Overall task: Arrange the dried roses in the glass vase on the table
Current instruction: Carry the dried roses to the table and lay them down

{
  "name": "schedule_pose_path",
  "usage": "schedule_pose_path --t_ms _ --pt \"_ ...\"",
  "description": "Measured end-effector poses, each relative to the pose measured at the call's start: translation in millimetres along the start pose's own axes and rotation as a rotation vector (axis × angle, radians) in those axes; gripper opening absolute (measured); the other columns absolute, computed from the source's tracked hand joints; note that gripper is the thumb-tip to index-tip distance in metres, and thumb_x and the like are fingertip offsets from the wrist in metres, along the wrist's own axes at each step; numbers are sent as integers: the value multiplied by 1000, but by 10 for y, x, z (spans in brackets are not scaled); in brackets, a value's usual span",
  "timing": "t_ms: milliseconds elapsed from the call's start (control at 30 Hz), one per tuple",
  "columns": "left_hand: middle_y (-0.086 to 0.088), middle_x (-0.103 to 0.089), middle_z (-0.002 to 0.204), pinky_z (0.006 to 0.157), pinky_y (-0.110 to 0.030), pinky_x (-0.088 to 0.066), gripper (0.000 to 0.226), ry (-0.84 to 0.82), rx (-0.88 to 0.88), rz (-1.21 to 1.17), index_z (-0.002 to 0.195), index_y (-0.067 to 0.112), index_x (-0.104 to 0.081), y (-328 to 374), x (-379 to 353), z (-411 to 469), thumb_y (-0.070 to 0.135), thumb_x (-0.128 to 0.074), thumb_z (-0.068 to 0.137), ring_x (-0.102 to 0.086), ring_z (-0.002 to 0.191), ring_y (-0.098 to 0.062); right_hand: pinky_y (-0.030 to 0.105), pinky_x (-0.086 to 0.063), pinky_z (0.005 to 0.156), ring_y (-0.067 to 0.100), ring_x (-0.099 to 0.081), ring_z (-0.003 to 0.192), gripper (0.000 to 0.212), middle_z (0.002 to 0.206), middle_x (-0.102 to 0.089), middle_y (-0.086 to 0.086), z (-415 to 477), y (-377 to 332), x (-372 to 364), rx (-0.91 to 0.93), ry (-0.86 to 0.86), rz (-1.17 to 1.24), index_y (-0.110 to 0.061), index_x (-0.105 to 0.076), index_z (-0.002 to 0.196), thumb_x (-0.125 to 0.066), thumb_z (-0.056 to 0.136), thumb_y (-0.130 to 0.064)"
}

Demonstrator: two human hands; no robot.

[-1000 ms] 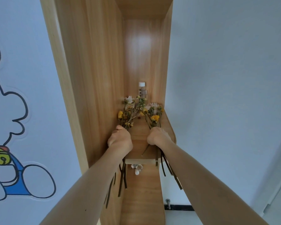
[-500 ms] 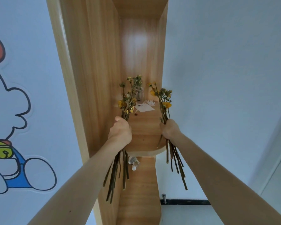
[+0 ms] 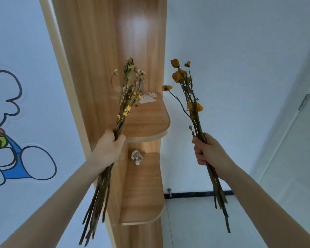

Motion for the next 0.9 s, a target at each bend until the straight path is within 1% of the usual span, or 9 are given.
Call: schedule_pose_path --t_ms 133,200,267,367,467,533,667,767,900 --pt "2 -38 46 33 -22 -29 9 -70 3 -177 94 1 -46 -245 -10 -633 8 -40 92 -33 32 -9 19 -25 34 9 -26 38 18 52 -33 -3 -551 358 198 -8 -7 55 -8 -50 88 -46 96 -23" --pt "6 -37 41 32 -18 -26 11 -126 20 -231 91 7 -47 -356 -9 -969 3 -36 91 -30 31 -9 18 -24 33 10 -25 38 22 51 -32 -2 -812 584 288 -27 -4 22 -8 -52 87 -45 96 -26" --pt "4 -35 41 32 -18 -25 16 -160 36 -255 84 11 -46 -477 -5 -1270 1 -35 92 -28 31 -9 17 -25 32 10 -25 36 23 49 -33 -3 -1073 821 350 -63 -30 -8 -8 -52 85 -44 96 -27" --pt "0 -35 45 32 -18 -24 15 -214 94 -291 87 8 -46 -710 -46 -1721 -2 -37 92 -26 32 -9 16 -25 31 10 -26 33 28 47 -35 -3 -1499 1184 406 -144 -84 -29 -7 -54 82 -47 89 -33" --pt "1 -34 47 32 -15 -22 21 -261 183 -327 85 11 -49 -1038 -158 -2205 -5 -36 90 -26 31 -8 13 -24 32 10 -23 34 31 47 -34 -4 -1936 1576 457 -249 -94 -9 -7 -54 79 -50 81 -38" --pt "3 -34 46 34 -12 -21 23 -305 259 -371 85 11 -49 -1259 -283 -2506 -6 -35 92 -25 30 -7 14 -22 33 10 -21 36 30 47 -33 -4 -2208 1850 479 -319 -91 4 -7 -54 78 -50 83 -36" --pt "5 -33 39 32 -9 -16 19 -379 425 -400 89 3 -47 -1726 -589 -2969 -11 -34 92 -21 28 -4 12 -20 32 9 -21 35 27 45 -30 -4 -2657 2425 500 -469 -70 -9 -4 -52 77 -43 96 -22" --pt "0 -42 39 30 -11 -20 20 -426 497 -360 94 1 -46 -2037 -775 -3195 -14 -32 91 -25 28 -2 12 -20 30 7 -22 31 29 42 -30 -5 -2843 2750 491 -544 -67 -52 -2 -51 75 -40 98 -17" --pt "6 -39 44 31 -14 -21 15 -468 580 -304 93 4 -46 -2387 -956 -3363 -7 -36 92 -26 30 -6 13 -21 31 8 -23 31 30 42 -34 -6 -2978 3058 461 -625 -95 -153 -5 -51 76 -42 97 -25"
Point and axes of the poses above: each hand's wrist, its own z-axis towards the middle knuckle, its own x-axis out of the back of the hand, y = z × x, the point moved 6 cm from there along z, towards the middle knuckle
